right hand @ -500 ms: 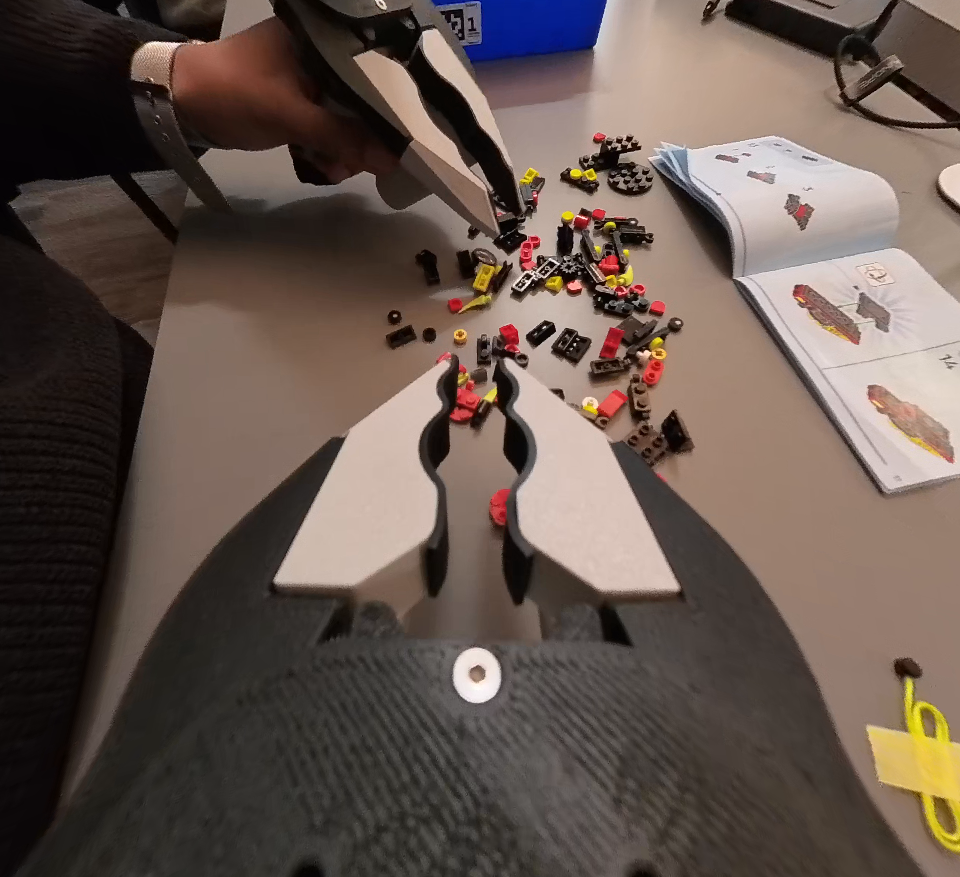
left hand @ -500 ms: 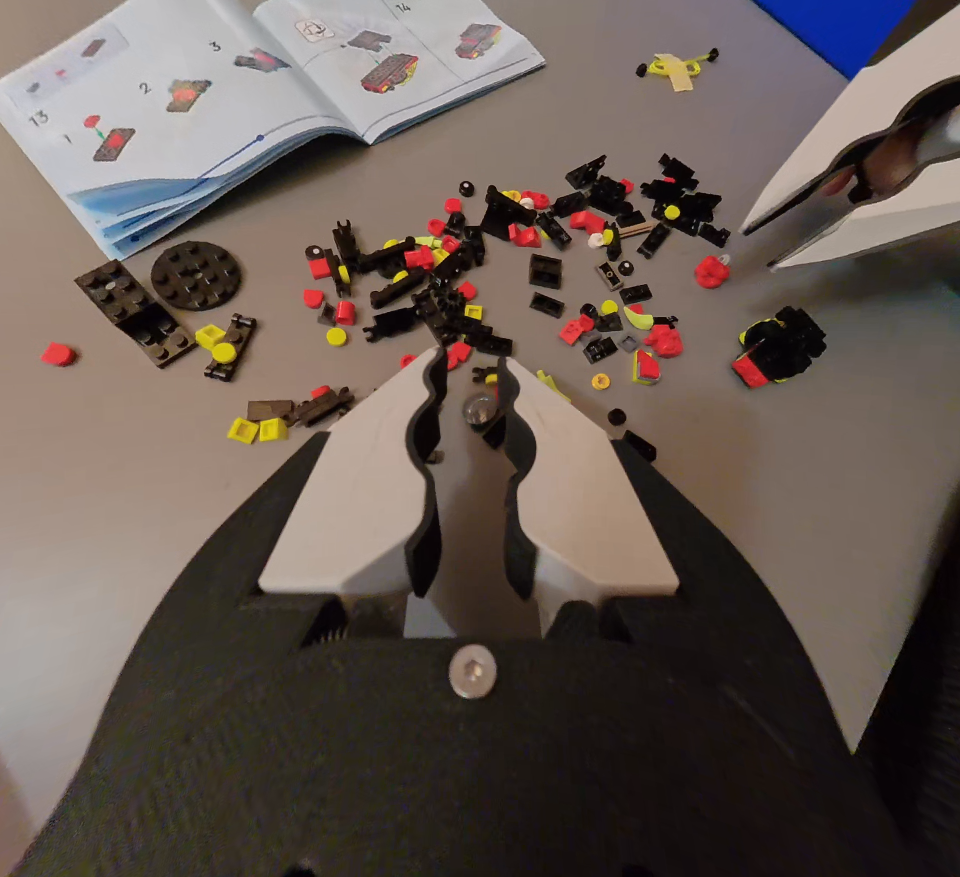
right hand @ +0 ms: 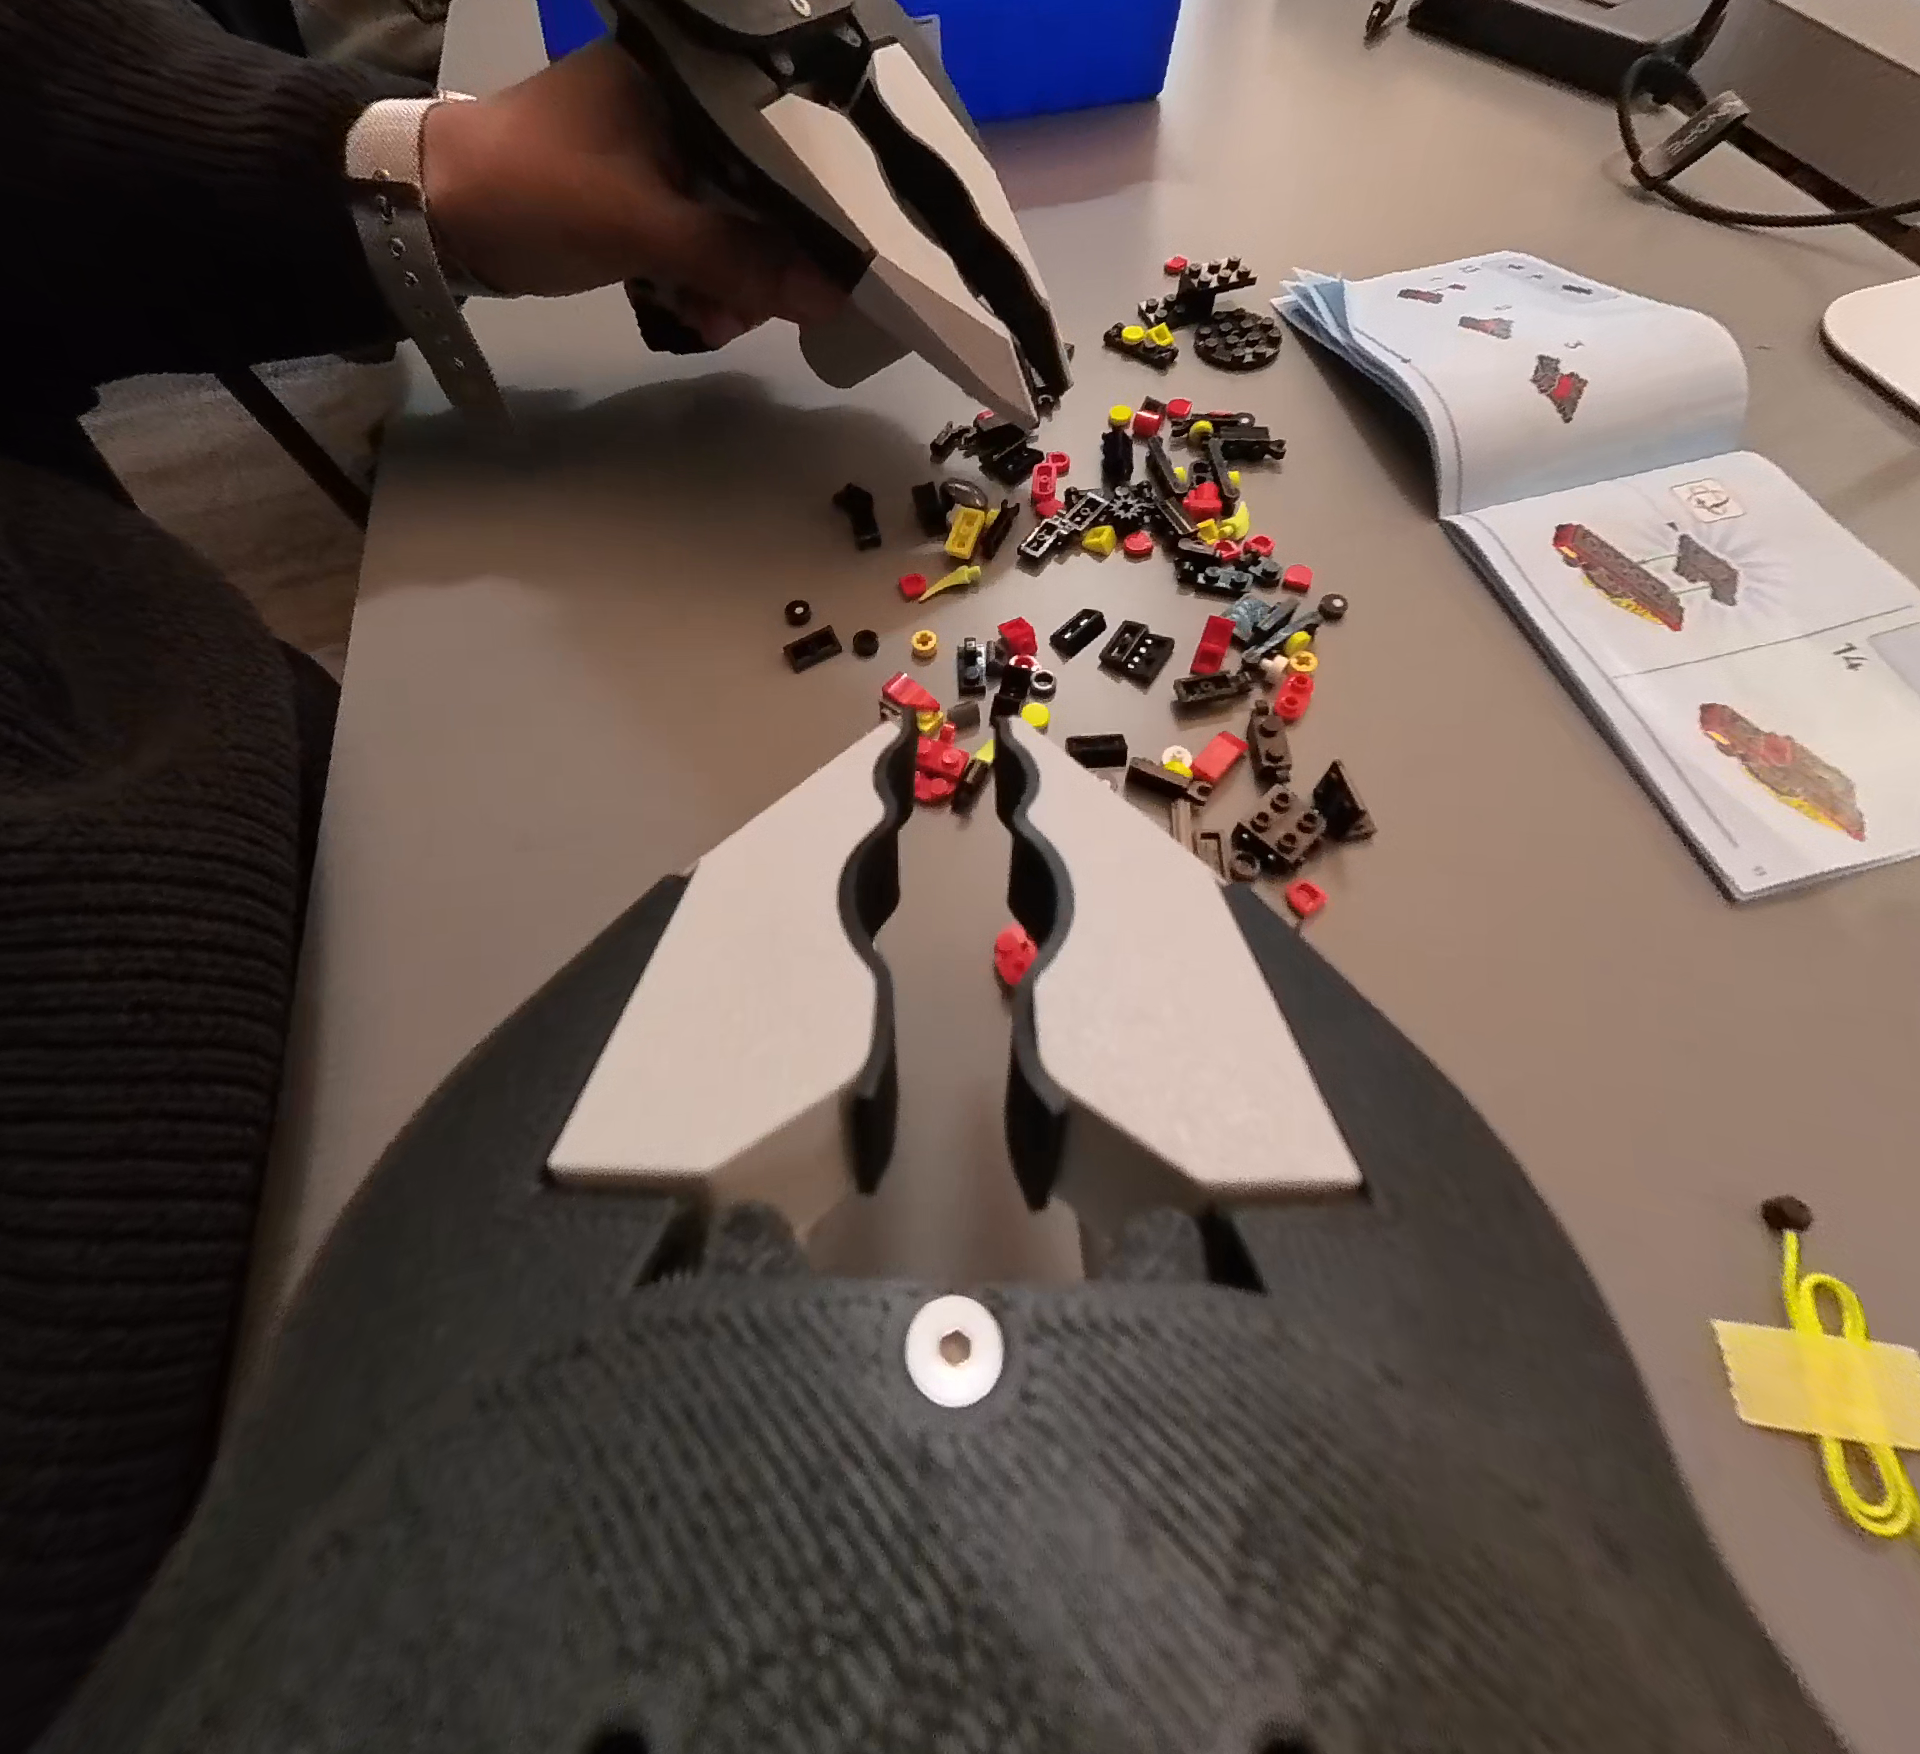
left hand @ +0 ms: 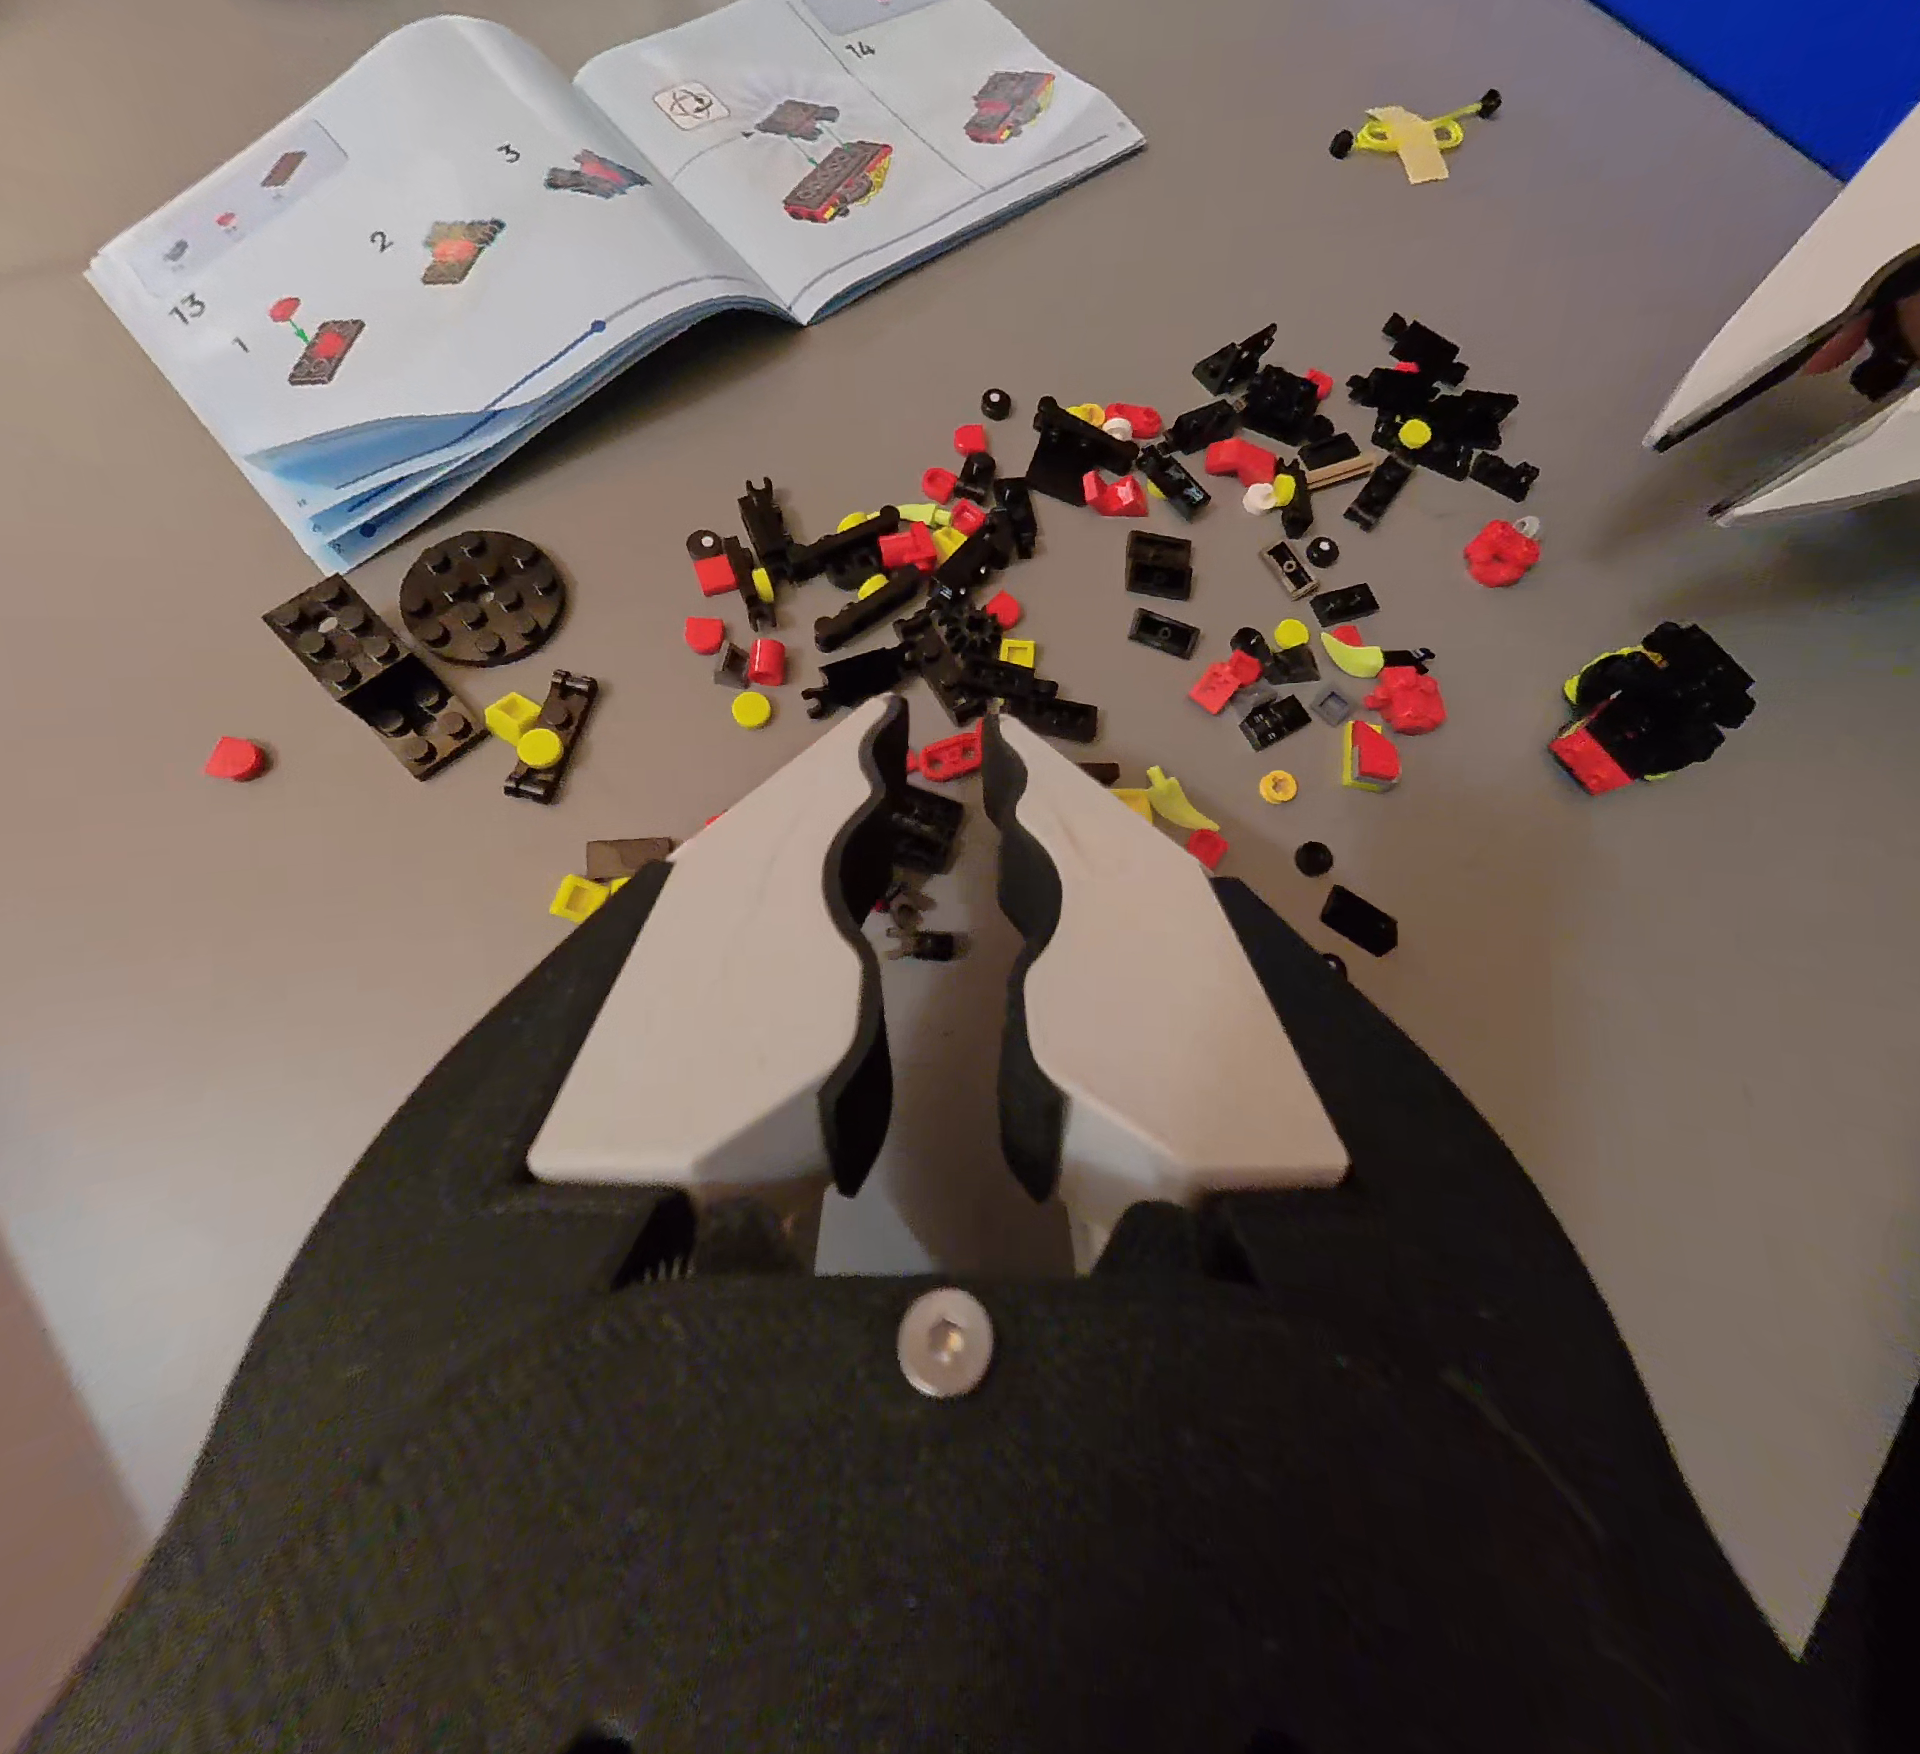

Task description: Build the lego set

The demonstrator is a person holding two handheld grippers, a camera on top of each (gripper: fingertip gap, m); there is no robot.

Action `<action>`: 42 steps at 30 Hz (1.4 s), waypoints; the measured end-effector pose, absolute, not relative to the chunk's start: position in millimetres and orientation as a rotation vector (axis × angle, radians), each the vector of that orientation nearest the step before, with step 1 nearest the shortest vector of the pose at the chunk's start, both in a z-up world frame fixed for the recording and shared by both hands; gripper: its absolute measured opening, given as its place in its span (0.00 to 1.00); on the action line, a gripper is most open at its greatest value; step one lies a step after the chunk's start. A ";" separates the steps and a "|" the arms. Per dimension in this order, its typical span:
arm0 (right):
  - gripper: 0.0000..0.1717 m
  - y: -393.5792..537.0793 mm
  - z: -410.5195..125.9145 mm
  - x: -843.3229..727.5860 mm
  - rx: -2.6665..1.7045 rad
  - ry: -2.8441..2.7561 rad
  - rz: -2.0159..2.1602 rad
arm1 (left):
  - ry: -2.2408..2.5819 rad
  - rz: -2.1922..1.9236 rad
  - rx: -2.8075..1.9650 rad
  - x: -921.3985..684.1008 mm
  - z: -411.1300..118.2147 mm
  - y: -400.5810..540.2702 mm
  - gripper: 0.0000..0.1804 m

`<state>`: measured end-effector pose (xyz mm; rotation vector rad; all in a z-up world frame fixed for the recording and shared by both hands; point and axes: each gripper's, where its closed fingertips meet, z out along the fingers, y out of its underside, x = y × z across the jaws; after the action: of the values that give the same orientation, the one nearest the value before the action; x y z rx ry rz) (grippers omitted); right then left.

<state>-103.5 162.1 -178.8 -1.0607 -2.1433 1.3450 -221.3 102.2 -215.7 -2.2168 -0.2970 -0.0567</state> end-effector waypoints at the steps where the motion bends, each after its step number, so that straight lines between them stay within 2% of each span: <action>1: 0.08 162.7 -178.6 -103.5 -1.065 -2.141 1.349 | -0.294 -0.061 -2.217 -221.4 -216.0 101.8 0.07; 12: 0.08 162.2 -181.3 -103.9 -1.099 -2.148 1.380 | -0.218 -0.082 -2.221 -216.8 -217.1 102.1 0.09; 26: 0.09 162.1 -182.0 -103.2 -1.119 -2.152 1.402 | -0.214 -0.036 -2.301 -217.4 -234.8 103.9 0.08; 37: 0.09 159.5 -182.5 -102.0 -1.112 -2.165 1.402 | -0.197 -0.006 -2.336 -215.4 -241.4 105.3 0.05; 39: 0.09 159.0 -181.9 -101.7 -1.109 -2.166 1.403 | -0.199 -0.024 -2.337 -213.8 -240.2 104.5 0.00; 42: 0.09 158.2 -181.2 -101.5 -1.104 -2.165 1.403 | -0.235 -0.060 -2.320 -213.8 -237.8 104.0 0.00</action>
<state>-101.5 158.2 -181.2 -1.1044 -2.1652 1.4035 -213.8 104.0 -237.8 -2.3199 -0.2353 -0.0601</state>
